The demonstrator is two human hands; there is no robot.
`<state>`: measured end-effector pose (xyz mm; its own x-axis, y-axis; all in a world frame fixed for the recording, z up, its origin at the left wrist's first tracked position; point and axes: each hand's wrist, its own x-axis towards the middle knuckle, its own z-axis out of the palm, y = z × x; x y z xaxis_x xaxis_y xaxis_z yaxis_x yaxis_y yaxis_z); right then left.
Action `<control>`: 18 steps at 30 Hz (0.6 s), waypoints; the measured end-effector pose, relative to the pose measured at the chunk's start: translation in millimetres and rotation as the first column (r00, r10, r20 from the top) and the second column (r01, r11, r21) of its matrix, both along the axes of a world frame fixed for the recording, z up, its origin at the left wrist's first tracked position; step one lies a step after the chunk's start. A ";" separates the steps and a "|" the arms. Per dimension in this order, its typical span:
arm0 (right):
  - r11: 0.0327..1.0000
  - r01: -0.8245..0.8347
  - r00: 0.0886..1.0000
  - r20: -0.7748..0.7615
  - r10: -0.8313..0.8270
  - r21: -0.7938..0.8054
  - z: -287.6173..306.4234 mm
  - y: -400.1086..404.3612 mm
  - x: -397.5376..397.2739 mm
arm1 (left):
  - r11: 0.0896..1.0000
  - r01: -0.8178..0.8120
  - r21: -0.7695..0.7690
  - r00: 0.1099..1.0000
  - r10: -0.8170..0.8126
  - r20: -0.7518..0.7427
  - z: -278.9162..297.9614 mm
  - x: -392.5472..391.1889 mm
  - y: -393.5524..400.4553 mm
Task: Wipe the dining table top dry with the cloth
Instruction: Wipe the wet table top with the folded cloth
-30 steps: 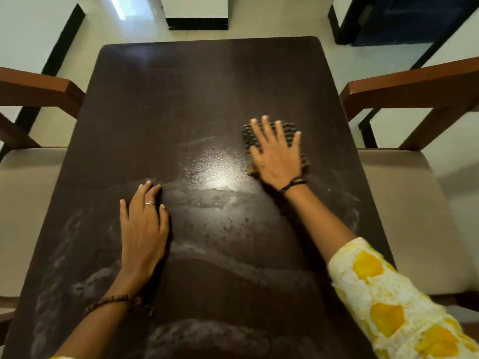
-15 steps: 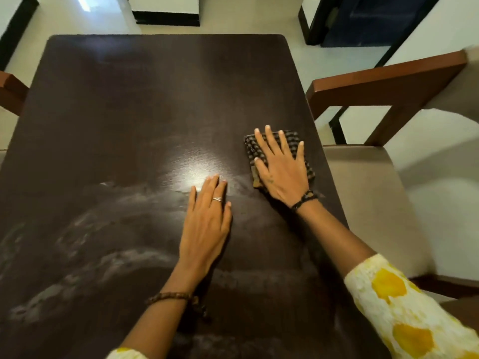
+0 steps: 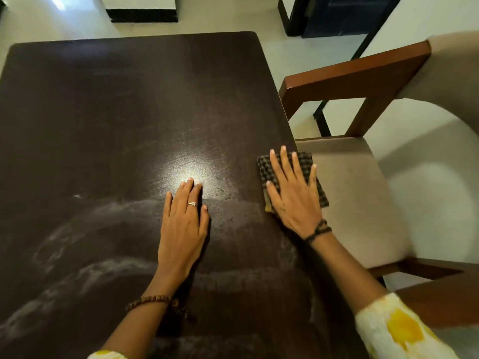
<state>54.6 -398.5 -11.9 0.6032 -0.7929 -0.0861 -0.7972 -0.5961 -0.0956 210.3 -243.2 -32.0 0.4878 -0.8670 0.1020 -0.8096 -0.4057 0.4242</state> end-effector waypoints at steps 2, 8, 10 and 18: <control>1.000 0.001 1.000 -0.011 -0.001 0.016 0.0 5.0 -6.8 | 1.000 0.002 0.001 1.000 -0.002 0.004 -0.4 0.5 -0.8; 0.998 0.037 0.999 -0.032 -0.035 0.049 -0.7 -53.6 25.4 | 1.000 0.006 0.006 1.000 -0.006 0.014 -0.6 1.5 -1.4; 0.998 0.046 0.998 -0.033 -0.044 0.049 -1.1 -50.1 22.7 | 1.000 0.008 0.014 1.000 -0.008 0.009 -0.2 0.7 -0.6; 0.973 0.233 0.972 -0.027 -0.233 0.003 -3.0 25.0 -16.6 | 1.000 0.003 -0.010 0.999 -0.003 -0.038 4.2 -0.1 -2.8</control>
